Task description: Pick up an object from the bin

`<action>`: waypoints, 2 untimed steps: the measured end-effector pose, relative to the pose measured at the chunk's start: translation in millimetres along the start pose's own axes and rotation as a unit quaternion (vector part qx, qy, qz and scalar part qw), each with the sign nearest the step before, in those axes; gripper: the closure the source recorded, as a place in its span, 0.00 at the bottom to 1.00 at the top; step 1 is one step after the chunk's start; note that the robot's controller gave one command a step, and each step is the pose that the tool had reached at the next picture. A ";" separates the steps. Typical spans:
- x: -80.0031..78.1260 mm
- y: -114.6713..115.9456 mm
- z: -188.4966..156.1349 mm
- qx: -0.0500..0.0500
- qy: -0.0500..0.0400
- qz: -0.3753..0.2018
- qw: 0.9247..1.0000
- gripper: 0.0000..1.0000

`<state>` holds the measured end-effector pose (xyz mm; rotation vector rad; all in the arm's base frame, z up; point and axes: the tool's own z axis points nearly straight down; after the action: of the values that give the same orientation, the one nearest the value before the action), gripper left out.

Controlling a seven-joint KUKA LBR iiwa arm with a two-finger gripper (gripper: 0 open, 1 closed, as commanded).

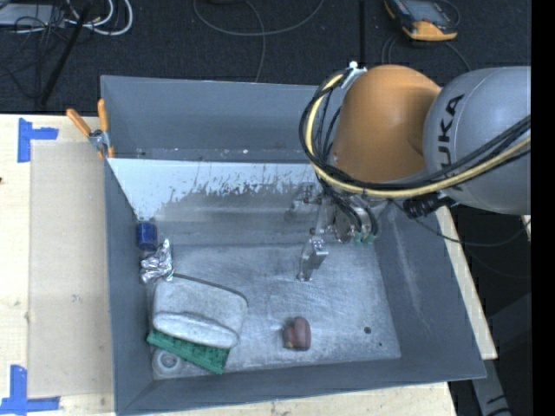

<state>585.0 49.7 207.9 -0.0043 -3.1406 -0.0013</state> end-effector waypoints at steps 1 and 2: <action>16.9 7.3 -41.4 0.000 -0.003 0.015 1.000 0.00; 52.3 -34.6 63.6 0.000 0.004 -0.134 0.991 0.00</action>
Offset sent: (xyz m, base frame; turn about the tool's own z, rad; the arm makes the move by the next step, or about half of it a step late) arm -0.0174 0.0067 0.0393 0.0308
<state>532.5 15.3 144.3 0.4158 -3.1060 -0.0005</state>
